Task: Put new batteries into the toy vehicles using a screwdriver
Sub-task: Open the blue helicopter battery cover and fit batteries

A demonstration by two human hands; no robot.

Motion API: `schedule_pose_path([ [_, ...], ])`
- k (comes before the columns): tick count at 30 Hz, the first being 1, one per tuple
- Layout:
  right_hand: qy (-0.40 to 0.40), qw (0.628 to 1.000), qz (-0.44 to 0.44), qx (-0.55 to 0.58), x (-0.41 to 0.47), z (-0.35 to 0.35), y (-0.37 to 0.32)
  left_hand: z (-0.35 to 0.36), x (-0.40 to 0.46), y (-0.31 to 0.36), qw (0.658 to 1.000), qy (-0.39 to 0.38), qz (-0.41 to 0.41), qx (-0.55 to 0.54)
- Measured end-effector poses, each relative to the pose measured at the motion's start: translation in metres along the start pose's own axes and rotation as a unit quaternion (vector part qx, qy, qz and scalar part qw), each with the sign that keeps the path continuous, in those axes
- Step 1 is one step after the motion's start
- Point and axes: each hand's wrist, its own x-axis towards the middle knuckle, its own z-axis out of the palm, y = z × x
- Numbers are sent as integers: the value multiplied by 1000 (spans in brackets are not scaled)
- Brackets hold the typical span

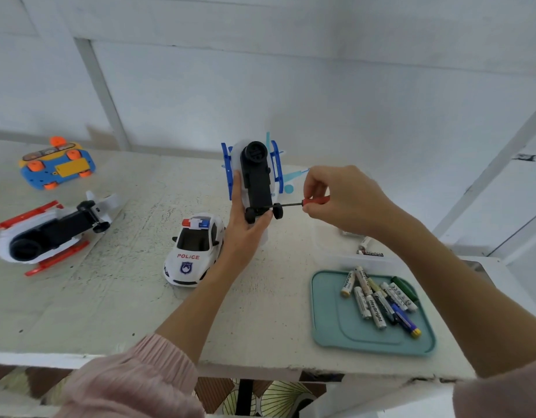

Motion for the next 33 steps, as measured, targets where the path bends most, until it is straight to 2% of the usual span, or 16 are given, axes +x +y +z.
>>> schedule_pose_path([
  [10,5,1000,10,-13,-4,1,13,1,-5,7,1000,-15,2,16],
  [24,-29,997,-8,70,-5,22,23,0,-3,8,1000,-15,-1,-15],
  [33,3,997,-9,81,-22,55,32,-2,-2,7,999,-20,-9,-27],
])
